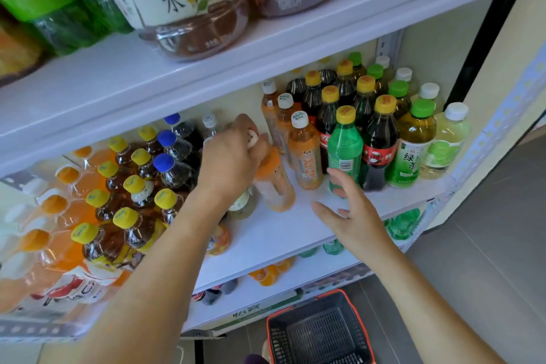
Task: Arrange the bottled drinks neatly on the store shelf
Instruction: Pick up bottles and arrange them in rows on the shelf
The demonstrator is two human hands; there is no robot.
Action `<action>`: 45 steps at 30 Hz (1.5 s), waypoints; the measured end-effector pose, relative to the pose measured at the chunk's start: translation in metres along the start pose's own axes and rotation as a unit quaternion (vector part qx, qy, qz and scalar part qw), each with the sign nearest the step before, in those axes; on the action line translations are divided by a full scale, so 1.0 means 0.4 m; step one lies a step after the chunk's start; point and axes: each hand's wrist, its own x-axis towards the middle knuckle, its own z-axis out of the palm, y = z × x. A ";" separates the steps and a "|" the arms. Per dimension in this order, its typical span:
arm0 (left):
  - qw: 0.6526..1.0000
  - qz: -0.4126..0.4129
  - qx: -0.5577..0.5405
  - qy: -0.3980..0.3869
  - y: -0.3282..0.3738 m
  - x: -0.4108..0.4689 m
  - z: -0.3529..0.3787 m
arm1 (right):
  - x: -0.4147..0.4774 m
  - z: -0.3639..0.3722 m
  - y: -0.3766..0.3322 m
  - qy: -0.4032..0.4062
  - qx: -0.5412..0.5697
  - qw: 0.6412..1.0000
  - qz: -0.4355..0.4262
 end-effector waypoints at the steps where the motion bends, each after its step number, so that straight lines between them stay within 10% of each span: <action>1: 0.999 -0.006 -0.023 0.030 0.015 -0.020 -0.026 | -0.007 -0.002 -0.006 -0.044 0.050 0.997 0.041; 7: 0.937 -0.204 -0.276 0.068 0.046 -0.115 -0.109 | -0.098 -0.039 -0.020 -0.228 0.373 0.875 0.207; 16: 0.829 -0.343 -0.441 0.030 0.058 -0.199 -0.108 | -0.182 -0.101 -0.059 -0.124 0.341 0.914 0.180; 25: 0.832 -0.311 -0.460 0.002 0.064 -0.248 -0.095 | -0.220 -0.147 -0.089 -0.084 0.259 0.961 0.055; 36: 0.802 -0.210 -0.556 0.059 0.064 -0.278 -0.079 | -0.221 -0.145 -0.108 -0.093 0.391 0.902 0.156; 45: 0.782 -0.305 -0.543 -0.029 0.071 -0.276 -0.073 | -0.235 -0.152 -0.118 -0.014 0.314 0.949 0.029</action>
